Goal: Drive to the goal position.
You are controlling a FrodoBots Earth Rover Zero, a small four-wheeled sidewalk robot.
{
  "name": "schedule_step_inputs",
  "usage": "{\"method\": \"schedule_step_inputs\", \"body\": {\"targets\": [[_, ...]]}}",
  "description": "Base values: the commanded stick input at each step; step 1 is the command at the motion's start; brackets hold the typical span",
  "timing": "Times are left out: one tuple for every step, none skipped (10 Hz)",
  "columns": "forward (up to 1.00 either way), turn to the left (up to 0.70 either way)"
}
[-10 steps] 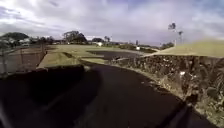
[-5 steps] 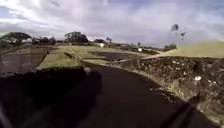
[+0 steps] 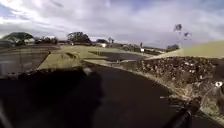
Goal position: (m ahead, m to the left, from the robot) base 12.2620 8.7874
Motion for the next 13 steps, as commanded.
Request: {"method": "schedule_step_inputs", "body": {"targets": [[0.70, 0.00], [0.70, 0.00], [0.70, 0.00], [0.70, 0.00], [0.70, 0.00], [0.70, 0.00], [0.70, 0.00], [0.70, 0.00], [0.70, 0.00], [0.70, 0.00], [0.70, 0.00], [0.70, 0.00], [0.70, 0.00]]}}
